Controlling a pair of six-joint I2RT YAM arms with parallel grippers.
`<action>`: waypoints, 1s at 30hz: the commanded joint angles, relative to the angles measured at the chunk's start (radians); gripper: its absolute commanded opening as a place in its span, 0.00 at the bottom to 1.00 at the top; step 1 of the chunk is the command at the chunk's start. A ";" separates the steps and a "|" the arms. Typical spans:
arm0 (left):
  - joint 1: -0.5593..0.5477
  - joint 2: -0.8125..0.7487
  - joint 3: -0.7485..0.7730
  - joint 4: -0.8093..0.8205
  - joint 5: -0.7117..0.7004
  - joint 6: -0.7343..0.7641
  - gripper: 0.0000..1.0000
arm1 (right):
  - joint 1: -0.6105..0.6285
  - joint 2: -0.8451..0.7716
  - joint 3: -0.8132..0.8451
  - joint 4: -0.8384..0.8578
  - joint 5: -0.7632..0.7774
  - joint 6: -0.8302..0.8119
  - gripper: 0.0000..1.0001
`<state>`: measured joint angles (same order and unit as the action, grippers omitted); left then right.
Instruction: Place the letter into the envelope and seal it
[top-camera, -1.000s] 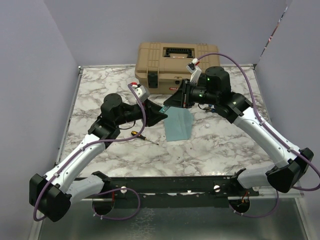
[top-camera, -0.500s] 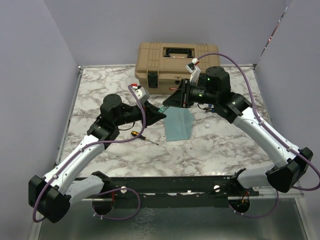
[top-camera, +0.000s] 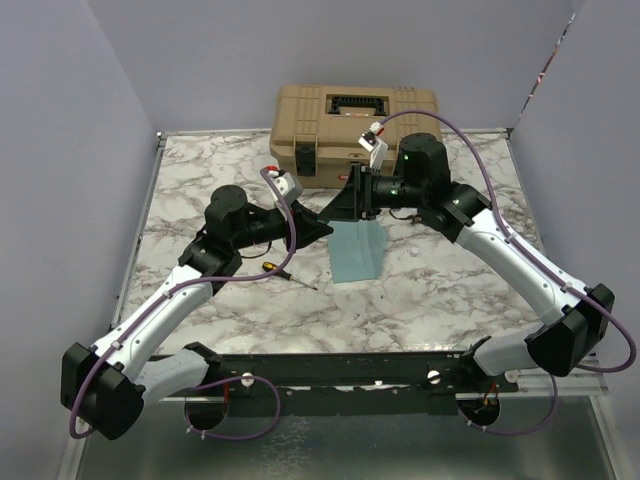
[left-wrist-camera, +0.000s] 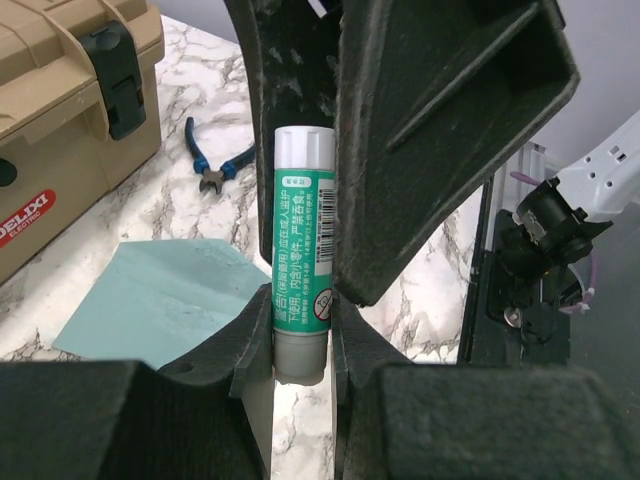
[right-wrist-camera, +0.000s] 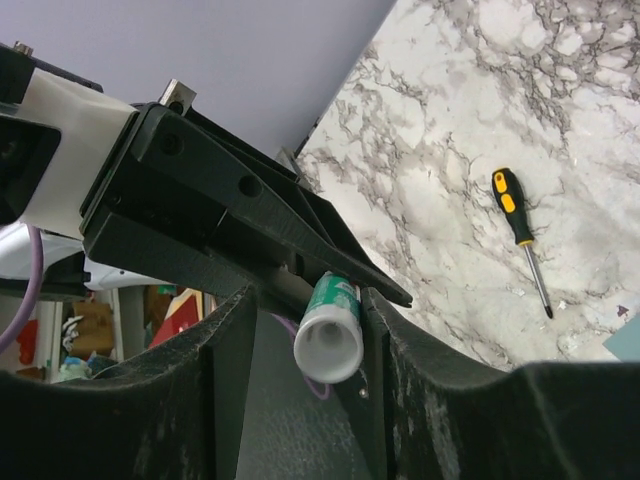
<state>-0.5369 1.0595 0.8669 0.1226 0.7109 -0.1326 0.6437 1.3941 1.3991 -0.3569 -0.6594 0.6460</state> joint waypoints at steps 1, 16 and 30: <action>0.002 0.005 -0.005 0.009 0.034 0.031 0.07 | 0.005 0.016 -0.003 0.013 -0.096 -0.020 0.47; 0.002 0.021 0.005 -0.028 0.085 0.043 0.10 | 0.005 0.046 0.029 -0.117 -0.173 -0.156 0.41; 0.002 -0.014 0.006 -0.043 0.013 0.024 0.67 | 0.005 0.010 0.017 -0.167 0.057 -0.233 0.01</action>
<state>-0.5369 1.0687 0.8673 0.0669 0.7826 -0.1059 0.6407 1.4322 1.4120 -0.4866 -0.7269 0.4412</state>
